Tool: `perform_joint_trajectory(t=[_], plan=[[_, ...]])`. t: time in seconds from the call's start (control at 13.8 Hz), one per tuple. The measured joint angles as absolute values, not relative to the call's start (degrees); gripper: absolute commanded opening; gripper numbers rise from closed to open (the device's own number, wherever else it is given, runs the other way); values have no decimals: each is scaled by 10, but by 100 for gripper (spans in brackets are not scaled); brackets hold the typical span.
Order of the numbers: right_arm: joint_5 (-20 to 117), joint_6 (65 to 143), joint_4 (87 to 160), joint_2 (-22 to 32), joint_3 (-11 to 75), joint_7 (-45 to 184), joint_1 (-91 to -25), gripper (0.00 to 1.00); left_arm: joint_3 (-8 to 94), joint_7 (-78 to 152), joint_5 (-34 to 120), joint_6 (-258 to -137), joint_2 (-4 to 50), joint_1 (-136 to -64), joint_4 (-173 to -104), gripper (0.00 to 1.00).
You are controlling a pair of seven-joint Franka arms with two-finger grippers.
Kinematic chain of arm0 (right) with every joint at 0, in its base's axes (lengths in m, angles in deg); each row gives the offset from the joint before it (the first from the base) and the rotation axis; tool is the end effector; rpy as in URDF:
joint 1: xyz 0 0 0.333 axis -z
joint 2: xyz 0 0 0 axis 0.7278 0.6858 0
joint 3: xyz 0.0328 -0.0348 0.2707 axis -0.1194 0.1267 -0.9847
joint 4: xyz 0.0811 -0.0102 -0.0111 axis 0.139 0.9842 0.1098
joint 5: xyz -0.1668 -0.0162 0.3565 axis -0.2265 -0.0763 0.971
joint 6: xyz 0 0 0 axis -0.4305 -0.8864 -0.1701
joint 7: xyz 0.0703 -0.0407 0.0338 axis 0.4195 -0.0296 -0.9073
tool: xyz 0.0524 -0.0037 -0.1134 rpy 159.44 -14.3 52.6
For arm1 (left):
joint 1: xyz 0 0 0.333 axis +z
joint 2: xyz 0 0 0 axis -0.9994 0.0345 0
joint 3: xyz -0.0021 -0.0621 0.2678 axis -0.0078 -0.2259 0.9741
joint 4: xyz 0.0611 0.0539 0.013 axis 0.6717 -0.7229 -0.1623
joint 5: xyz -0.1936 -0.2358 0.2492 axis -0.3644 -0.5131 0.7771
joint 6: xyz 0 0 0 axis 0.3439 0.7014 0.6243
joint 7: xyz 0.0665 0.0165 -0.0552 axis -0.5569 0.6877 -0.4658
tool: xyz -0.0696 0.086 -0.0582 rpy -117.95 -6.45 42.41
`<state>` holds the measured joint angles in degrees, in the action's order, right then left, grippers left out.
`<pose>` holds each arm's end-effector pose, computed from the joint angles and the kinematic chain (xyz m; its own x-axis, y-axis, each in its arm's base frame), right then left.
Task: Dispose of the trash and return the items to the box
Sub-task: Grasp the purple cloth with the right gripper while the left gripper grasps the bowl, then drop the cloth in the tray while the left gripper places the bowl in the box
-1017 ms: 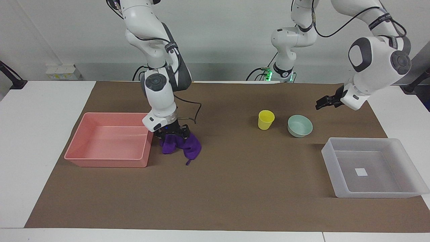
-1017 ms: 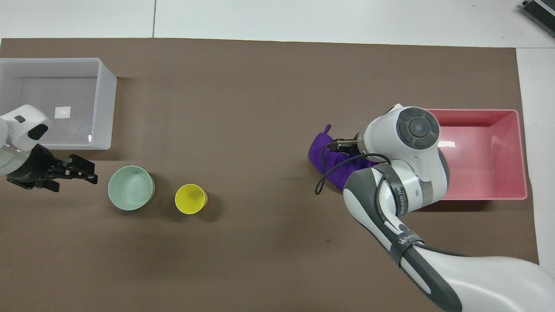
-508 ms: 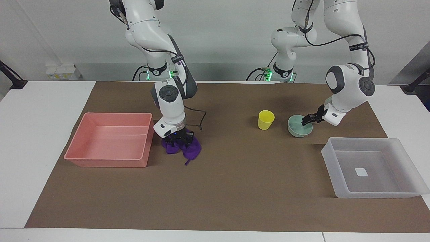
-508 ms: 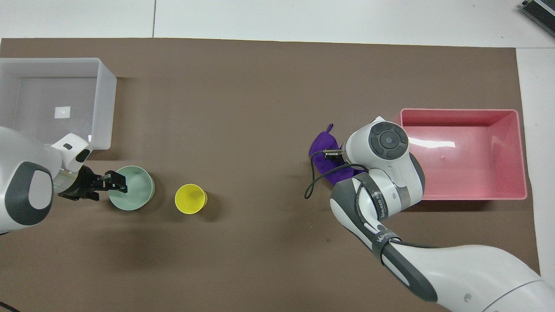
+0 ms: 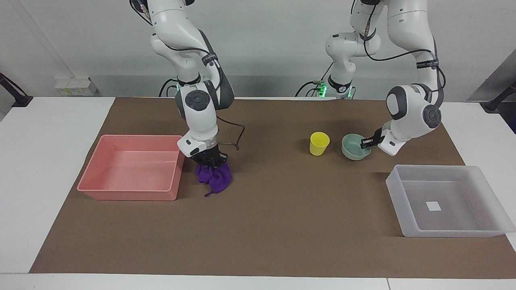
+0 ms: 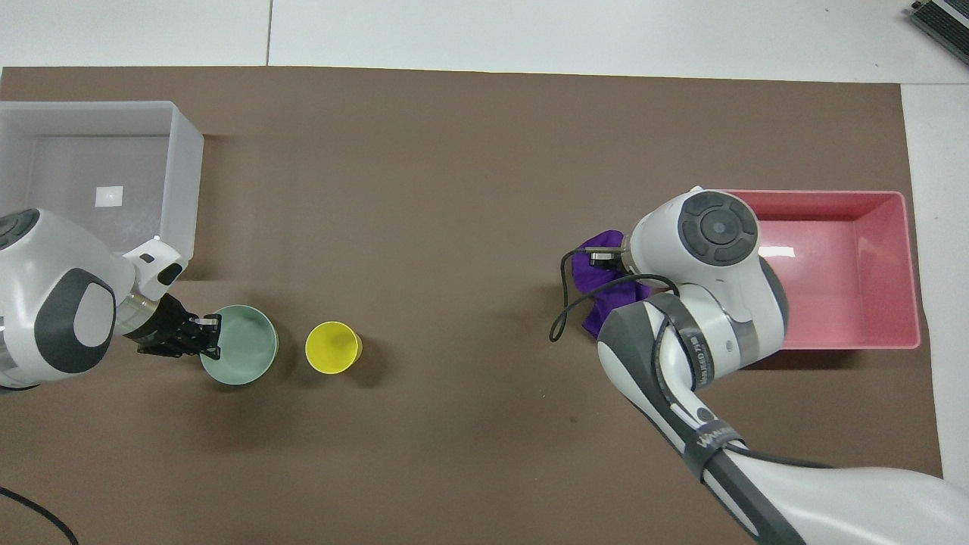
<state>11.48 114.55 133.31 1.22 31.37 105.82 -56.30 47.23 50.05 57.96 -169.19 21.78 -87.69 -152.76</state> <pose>0.5690 0.1709 0.3184 0.9894 -0.1191 0.0830 -0.1222 -0.9920 0.0330 0.4968 -0.0001 0.2438 0.9107 0.1273 -0.3930 0.1825 -0.9774 0.1063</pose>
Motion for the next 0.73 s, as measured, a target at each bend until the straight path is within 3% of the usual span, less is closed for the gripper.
perform_joint_trajectory(t=[0.44, 0.73], plan=[[113, 1029, 1311, -106, 315, 1058, -492, 0, 476, 501, 580, -1557, 232, -869, -1436, 0], [111, 1034, 1321, -117, 316, 1025, -426, 0, 479, 501, 580, -1455, 231, -849, -1332, 0]])
